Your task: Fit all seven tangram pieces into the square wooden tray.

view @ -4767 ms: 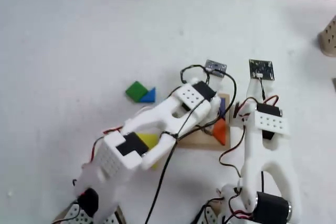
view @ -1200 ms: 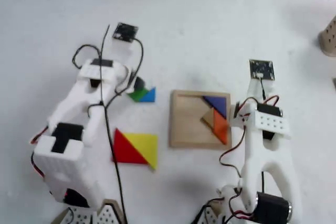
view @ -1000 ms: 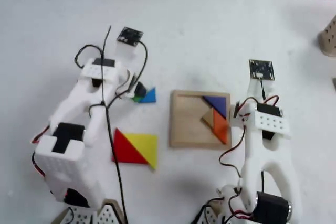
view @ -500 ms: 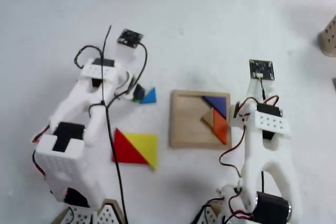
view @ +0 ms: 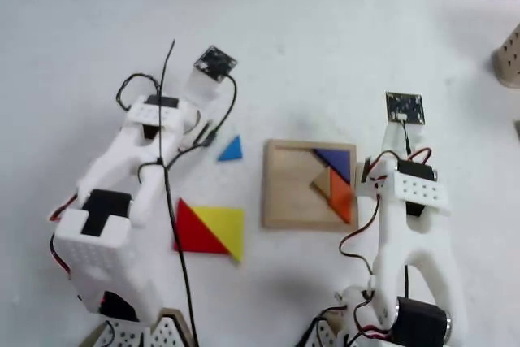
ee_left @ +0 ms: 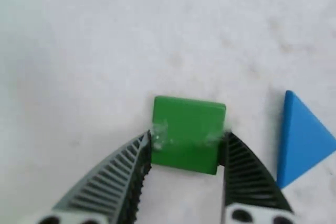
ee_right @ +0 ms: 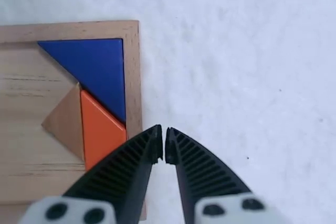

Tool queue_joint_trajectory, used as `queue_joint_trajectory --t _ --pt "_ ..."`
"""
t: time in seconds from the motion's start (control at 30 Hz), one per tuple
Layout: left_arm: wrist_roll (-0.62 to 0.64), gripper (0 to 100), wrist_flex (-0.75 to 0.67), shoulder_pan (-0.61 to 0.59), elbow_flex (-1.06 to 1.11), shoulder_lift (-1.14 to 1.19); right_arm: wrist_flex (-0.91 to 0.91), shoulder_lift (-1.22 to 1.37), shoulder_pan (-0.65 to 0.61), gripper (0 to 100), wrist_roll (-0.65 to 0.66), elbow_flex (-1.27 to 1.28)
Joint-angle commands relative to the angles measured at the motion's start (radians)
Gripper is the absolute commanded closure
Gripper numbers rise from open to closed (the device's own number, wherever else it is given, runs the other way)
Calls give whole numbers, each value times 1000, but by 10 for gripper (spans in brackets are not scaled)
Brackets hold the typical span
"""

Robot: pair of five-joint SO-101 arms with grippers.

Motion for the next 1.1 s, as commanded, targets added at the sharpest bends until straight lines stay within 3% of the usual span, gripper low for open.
queue_joint_trajectory --t 0.0,0.27,0.47,0.57,0.73,1.07 --pt "-23 808 -23 15 -5 -10 -13 -38 -13 974 5 -15" --pt "-12 809 -21 -7 -5 -15 -13 -38 -13 974 5 -15" --pt "146 804 -26 -45 -17 -18 -13 -38 -13 974 6 -15" --pt "143 793 -25 -42 -17 -18 -13 -38 -13 974 8 -15" --pt "144 692 -23 -44 -17 -18 -13 -38 -13 974 8 -15" --pt "120 710 64 -36 -120 53 -13 -38 -13 974 6 -15"
